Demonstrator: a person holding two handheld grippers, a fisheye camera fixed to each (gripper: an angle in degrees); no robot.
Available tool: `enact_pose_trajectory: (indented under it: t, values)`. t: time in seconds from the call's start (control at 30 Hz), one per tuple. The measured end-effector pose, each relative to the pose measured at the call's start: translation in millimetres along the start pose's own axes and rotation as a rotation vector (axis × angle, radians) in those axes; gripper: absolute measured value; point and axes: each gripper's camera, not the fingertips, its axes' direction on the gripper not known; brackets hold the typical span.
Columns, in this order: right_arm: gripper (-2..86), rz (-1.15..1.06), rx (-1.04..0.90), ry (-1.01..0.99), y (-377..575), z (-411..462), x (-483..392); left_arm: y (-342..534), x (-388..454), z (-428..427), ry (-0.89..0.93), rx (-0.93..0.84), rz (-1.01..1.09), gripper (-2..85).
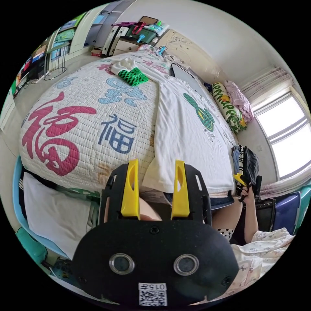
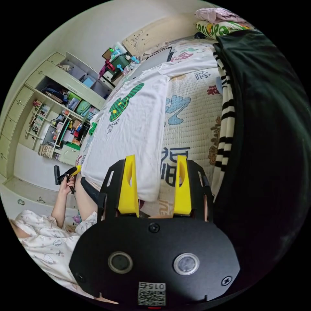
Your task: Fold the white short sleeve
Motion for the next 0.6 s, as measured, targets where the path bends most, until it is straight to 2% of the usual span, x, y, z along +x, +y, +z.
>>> enact_pose_trajectory:
  t: [0.17,0.23,0.27,0.3,0.37,0.5,0.6]
  values:
    - [15.9,-0.025,-0.099,-0.049,6.0,-20.6,21.5,-14.4,5.2,-10.1,-0.004,0.002,-0.022,12.4]
    - [14.5,-0.059,-0.065,0.013,16.5,-23.8,22.8,-22.0,5.2,-16.3,0.007,0.005,-0.065,9.7]
    - [12.2,-0.062,-0.04,0.063,22.9,-27.9,23.8,-23.5,5.2,-17.7,0.014,0.001,-0.076,8.8]
    - [11.1,-0.059,-0.034,0.084,25.5,-29.0,24.9,-25.6,7.7,-15.9,0.074,-0.022,-0.069,4.2]
    - [4.1,-0.087,-0.04,0.129,35.6,-27.9,29.0,-29.0,15.6,-15.7,0.112,-0.036,-0.064,0.9]
    - [1.2,-0.119,-0.011,0.17,47.8,-38.7,47.1,-42.3,53.5,-53.4,0.011,0.045,-0.023,-0.4]
    - [0.5,-0.106,0.042,0.122,57.6,-64.5,79.5,-49.4,87.5,-80.6,-0.055,0.071,0.025,-0.6]
